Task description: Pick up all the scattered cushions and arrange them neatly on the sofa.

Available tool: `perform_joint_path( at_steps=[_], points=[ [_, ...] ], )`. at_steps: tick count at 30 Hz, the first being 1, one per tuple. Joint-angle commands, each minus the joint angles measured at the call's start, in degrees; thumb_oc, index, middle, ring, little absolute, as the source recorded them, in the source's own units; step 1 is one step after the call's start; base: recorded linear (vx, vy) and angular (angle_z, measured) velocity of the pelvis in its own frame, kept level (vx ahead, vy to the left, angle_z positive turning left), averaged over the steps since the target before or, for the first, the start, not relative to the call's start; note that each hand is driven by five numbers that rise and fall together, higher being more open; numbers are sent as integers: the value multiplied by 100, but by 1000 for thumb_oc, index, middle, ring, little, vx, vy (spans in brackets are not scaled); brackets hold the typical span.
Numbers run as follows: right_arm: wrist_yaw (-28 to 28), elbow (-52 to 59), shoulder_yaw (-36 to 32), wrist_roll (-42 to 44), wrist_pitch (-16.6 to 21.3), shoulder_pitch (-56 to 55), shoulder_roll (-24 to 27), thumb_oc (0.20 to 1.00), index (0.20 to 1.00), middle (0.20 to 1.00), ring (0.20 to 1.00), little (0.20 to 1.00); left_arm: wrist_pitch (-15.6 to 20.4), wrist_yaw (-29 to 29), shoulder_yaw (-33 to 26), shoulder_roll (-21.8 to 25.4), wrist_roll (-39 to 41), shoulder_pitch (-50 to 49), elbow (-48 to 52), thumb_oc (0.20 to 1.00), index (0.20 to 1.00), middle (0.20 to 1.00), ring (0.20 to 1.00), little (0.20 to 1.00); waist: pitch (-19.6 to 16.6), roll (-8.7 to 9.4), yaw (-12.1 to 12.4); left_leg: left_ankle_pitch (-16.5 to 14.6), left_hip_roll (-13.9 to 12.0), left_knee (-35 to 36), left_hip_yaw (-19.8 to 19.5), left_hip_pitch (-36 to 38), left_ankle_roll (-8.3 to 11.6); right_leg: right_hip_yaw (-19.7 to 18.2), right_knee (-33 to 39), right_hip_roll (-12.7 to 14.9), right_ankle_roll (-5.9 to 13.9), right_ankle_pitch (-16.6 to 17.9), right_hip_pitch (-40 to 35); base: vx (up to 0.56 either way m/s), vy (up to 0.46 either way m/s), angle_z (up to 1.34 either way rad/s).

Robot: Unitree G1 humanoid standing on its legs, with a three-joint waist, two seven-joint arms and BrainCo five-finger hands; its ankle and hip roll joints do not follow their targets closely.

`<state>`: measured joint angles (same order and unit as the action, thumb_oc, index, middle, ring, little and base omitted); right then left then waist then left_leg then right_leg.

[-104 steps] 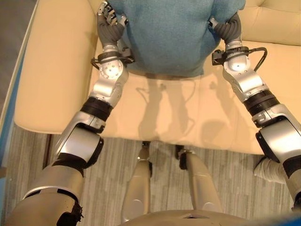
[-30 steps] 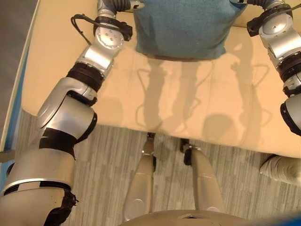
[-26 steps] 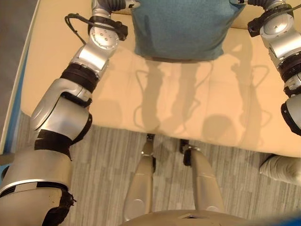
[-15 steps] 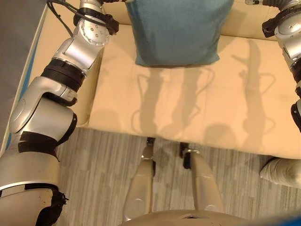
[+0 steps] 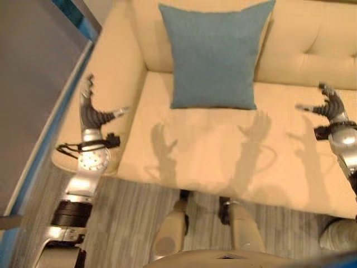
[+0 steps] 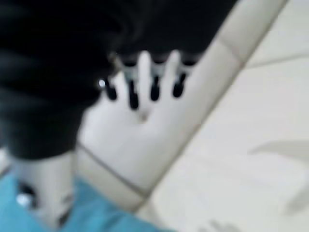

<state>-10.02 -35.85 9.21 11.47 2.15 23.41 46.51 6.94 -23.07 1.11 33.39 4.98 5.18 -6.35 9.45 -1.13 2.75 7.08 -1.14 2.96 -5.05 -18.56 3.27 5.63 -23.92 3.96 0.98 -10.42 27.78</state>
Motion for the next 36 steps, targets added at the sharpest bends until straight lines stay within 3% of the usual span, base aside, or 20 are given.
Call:
perform_joint_path(
  at_steps=[1,5,8,9,10,12,14,18,21,22,24,26,28,30,31,32,36],
  points=[
    [171,-305,24,-330,244,116,-274,1000,1000,1000,1000,1000,155,397,-81,-155,-122,376,-313,1000,1000,1000,1000,1000,19,297,-198,-440,56,137,36,1024,306,-37,2742,44,692,1427,-1536,63,-15,-8],
    [326,-529,-70,-800,136,-607,-718,1000,1000,1000,1000,1000,-45,757,-1,-503,-475,-391,-1093,1000,1000,1000,1000,1000,-86,281,-222,-478,7,-96,59,1256,278,-48,2711,37,701,1360,-1849,63,-3,-13],
    [411,-1053,15,-1255,62,-1097,-1069,1000,1000,1000,1000,1000,-255,857,199,-788,-729,-751,-2308,1000,1000,1000,1000,1000,-221,263,-248,-500,3,-270,92,1466,245,-71,2669,47,692,1322,-2112,55,6,-8],
    [409,-1057,12,-1255,67,-1099,-1071,1000,1000,1000,1000,1000,-246,852,206,-787,-728,-745,-2321,1000,1000,1000,1000,1000,-214,265,-243,-501,3,-267,94,1477,245,-72,2673,47,692,1322,-2123,87,32,-13],
    [454,-1401,73,-1590,-1,-1310,-1211,1000,1000,1000,1000,1000,-416,959,326,-973,-913,-813,-3319,1000,1000,1000,1000,1000,-312,243,-276,-491,8,-302,116,1604,239,-63,2670,54,690,1300,-2285,79,23,-16],
    [460,-1585,62,-1636,-4,-1412,-1320,1000,1000,1000,1000,1000,-448,987,418,-1039,-986,-815,-3711,1000,1000,1000,1000,1000,-331,237,-297,-489,4,-292,143,1684,238,-55,2682,55,693,1293,-2378,58,18,-6],
    [427,-2095,58,-1790,-30,-1551,-1599,1000,1000,1000,1000,1000,-566,1070,684,-1177,-1447,-695,-4815,1000,1000,1000,1000,1000,-454,219,-385,-451,-11,-221,222,1883,245,-53,2725,53,716,1311,-2547,59,28,4],
    [422,-2613,166,-1964,-52,-1647,-1851,1000,1000,1000,1000,1000,-642,1112,848,-1270,-1801,-573,-5645,1000,1000,1000,1000,1000,-590,215,-436,-539,10,-149,332,2114,176,-138,2814,40,737,1321,-2731,60,24,-10],
    [403,-3032,228,-2108,-80,-1748,-2024,1000,1000,1000,1000,1000,-650,1251,1093,-1331,-2123,-440,-6004,1000,1000,1000,1000,1000,-589,210,-536,-516,22,-254,439,2113,182,-215,2823,50,749,1349,-2765,-18,31,-32],
    [393,-3166,215,-2169,-128,-1772,-2070,1000,1000,1000,1000,1000,-657,1292,1108,-1325,-2177,-427,-6052,1000,1000,1000,1000,1000,-612,223,-579,-639,38,-390,476,2110,162,-312,2814,45,733,1340,-2762,-55,37,-14],
    [364,-3308,185,-2135,-172,-1824,-2136,1000,1000,1000,1000,1000,-660,1283,1104,-1361,-2085,-420,-6080,1000,1000,1000,1000,1000,-577,252,-601,-819,115,-693,416,2088,103,-503,2768,67,702,1327,-2771,-24,42,-14],
    [342,-3371,169,-2079,-209,-1823,-2156,1000,1000,1000,1000,1000,-658,1260,1079,-1392,-1930,-364,-6069,1000,1000,1000,1000,1000,-464,275,-591,-768,233,-1078,355,1934,95,-674,2675,92,721,1377,-2691,-132,109,-49],
    [357,-3449,149,-2044,-248,-1823,-2231,1000,1000,1000,1000,1000,-653,1240,991,-1482,-1682,-336,-6052,1000,1000,1000,1000,1000,-363,334,-596,-943,443,-1118,287,1874,-24,-1001,2589,90,873,1576,-2438,-203,135,-128],
    [365,-3449,188,-2069,-279,-1726,-2310,1000,1000,1000,1000,1000,-632,1193,848,-1504,-1488,-351,-6011,1000,1000,1000,1000,1000,-289,388,-547,-1082,517,-1113,599,1800,-95,-1227,2608,97,1115,1866,-2030,-228,64,-184],
    [352,-3456,183,-2028,-279,-1695,-2351,1000,1000,1000,1000,1000,-622,1183,879,-1455,-1465,-307,-5950,1000,1000,1000,1000,1000,-243,425,-567,-1151,497,-1196,810,1749,-135,-1211,2533,131,1181,1874,-1890,-310,-50,-198],
    [321,-3499,172,-2006,-277,-1729,-2386,1000,1000,1000,1000,1000,-624,1195,910,-1427,-1415,-250,-5886,1000,1000,1000,1000,1000,-205,397,-479,-1366,378,-1310,996,1708,-254,-697,2071,267,963,1430,-2054,-297,-70,-177],
    [318,-3468,129,-2004,-276,-1828,-2420,1000,1000,1000,1000,1000,-626,1237,860,-1383,-1299,-279,-5897,1000,1000,1000,1000,1000,-403,417,-407,-1247,214,-1217,1134,1689,-225,-419,1926,366,879,1143,-2494,-110,-97,-76]
  ],
)
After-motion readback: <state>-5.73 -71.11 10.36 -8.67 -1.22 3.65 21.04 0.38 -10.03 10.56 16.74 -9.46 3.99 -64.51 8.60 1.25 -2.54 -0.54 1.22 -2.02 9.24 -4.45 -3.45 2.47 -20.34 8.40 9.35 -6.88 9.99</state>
